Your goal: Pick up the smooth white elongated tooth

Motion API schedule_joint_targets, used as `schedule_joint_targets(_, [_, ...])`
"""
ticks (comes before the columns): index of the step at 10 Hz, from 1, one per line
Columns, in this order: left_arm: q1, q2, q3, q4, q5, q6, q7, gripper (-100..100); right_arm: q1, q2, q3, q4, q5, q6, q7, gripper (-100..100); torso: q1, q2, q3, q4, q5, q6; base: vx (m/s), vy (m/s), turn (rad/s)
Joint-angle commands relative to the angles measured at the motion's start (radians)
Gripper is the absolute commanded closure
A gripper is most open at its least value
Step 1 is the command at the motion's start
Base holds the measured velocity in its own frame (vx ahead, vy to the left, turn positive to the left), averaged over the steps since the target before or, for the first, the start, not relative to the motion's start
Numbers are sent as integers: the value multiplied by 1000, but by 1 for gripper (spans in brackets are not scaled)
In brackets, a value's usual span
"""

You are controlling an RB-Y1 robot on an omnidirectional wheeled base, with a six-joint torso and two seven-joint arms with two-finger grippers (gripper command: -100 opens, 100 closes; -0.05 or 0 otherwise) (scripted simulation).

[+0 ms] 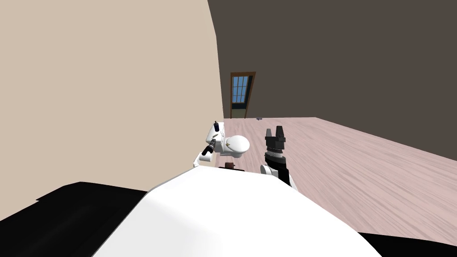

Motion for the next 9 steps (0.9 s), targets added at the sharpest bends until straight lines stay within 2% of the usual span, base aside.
schedule_joint_targets(1, [0, 0, 0, 0, 0, 0, 0, 100, 0, 0, 0, 0, 0, 0, 0, 0, 0, 0, 0, 0, 0, 0, 0, 0, 0])
schedule_joint_targets(3, [-3, 0, 0, -3, 0, -2, 0, 100, 0, 0, 0, 0, 0, 0, 0, 0, 0, -1, -2, -2, 1, 0, 0, 0, 0])
schedule_joint_targets(4, [-4, 0, 0, -4, 0, -2, 0, 0, 0, 0, 0, 0, 0, 0, 0, 0, 1, -2, -2, -3, 1, -1, 0, 0, 0])
schedule_joint_targets(5, [16, 5, -17, -39, 2, -5, -3, 100, 0, 0, 0, 0, 0, 0, 0, 0, 1, -2, -2, -3, 1, -1, 8, 0, 86])
schedule_joint_targets(7, [45, 9, -37, -74, 6, 1, -6, 100, 0, 0, 0, 0, 0, 0, 0, 0, 1, -2, -2, -3, 1, -1, 8, -3, 89])
schedule_joint_targets(8, [37, 10, -31, -66, 6, 1, -4, 100, 0, 0, 0, 0, 0, 0, 0, 0, 1, -1, -2, -3, 1, -1, 0, -3, 17])
schedule_joint_targets(9, [39, 11, -32, -69, 7, 1, -4, 0, 0, 0, 0, 0, 0, 0, 0, 0, 1, -2, -2, -3, 2, -1, 0, 0, 0])
